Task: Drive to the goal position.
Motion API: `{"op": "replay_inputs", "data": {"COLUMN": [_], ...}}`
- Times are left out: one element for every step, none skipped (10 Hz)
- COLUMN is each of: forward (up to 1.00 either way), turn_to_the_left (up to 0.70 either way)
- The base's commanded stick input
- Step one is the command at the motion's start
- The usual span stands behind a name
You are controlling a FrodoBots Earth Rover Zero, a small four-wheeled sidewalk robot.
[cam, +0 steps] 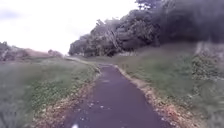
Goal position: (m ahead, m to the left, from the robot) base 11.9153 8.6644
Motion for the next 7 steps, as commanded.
{"op": "replay_inputs", "data": {"forward": [0.45,0.45,0.45,0.45,0.45,0.45,0.45], "turn_to_the_left": [0.00,0.00,0.00,0.00,0.00,0.00,0.00]}}
